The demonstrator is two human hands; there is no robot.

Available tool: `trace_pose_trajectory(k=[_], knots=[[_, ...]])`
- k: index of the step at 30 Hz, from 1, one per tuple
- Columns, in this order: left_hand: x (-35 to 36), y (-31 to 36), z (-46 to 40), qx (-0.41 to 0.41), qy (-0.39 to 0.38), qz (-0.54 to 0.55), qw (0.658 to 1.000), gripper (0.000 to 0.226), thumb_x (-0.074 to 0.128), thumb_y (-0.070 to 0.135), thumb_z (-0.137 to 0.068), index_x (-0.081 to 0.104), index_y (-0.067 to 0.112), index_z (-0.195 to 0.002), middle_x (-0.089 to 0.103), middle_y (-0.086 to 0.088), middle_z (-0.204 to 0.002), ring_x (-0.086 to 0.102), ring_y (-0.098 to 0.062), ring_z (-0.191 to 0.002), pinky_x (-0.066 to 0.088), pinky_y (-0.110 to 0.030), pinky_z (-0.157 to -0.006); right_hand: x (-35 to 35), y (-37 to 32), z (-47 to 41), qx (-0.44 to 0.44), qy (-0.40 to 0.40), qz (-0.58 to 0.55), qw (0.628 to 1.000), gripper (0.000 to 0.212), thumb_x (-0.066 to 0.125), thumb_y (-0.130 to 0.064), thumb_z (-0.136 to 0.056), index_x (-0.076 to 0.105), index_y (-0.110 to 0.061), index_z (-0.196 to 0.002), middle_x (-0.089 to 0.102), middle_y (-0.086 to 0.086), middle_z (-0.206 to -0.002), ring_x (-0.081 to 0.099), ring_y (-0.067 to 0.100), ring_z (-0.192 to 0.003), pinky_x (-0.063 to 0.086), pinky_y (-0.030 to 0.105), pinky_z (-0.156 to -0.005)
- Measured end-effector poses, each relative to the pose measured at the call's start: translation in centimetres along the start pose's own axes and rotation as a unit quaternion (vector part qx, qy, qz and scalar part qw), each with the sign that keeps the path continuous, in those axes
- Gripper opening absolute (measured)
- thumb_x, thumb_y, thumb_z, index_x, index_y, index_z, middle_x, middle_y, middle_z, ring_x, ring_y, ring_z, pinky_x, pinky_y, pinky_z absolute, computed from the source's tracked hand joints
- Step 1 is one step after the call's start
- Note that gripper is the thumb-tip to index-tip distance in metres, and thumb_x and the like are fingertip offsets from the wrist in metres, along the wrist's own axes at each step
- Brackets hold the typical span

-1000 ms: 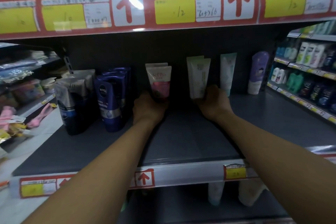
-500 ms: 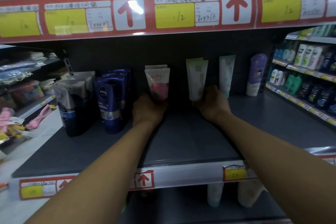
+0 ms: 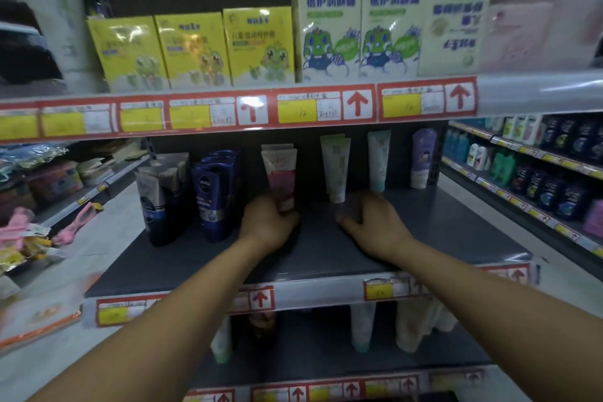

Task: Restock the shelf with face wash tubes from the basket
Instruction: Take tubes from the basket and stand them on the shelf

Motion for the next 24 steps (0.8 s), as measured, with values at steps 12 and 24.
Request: trace_pose_trajectory(k=[12, 24], knots=[[-4.3, 5.6, 11.1, 0.084, 0.009, -0.022, 0.996, 0.042, 0.075, 0.033, -0.088, 0.065, 0.025, -0.128, 0.069, 0.004, -0.119, 0.066, -0.015, -0.108, 0.056, -0.039, -0.095, -5.2, -6.0, 9.8, -0.027, 0.029, 0.049, 0.998, 0.034, 0.064, -0.045, -0.093, 0.062, -0.020, -0.116, 0.061, -0.001, -0.104, 0.062, 0.019, -0.095, 0.053, 0.038, -0.083], [-2.0, 2.6, 21.3, 0.101, -0.039, -0.081, 0.991, 0.029, 0.072, 0.037, -0.090, 0.062, 0.032, -0.116, 0.064, 0.011, -0.108, 0.063, -0.010, -0.096, 0.058, -0.036, -0.082, -1.4, -6.0, 19.8, 0.001, -0.021, 0.028, 0.999, 0.020, 0.067, -0.045, -0.089, 0.062, -0.029, -0.100, 0.061, -0.010, -0.092, 0.063, 0.011, -0.086, 0.057, 0.039, -0.077]])
Point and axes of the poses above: each hand's wrist, its own z-axis away from the middle knuckle, its own x-axis out of the palm, y = z × x, the point moved 10 cm from there along -z, towards the middle knuckle
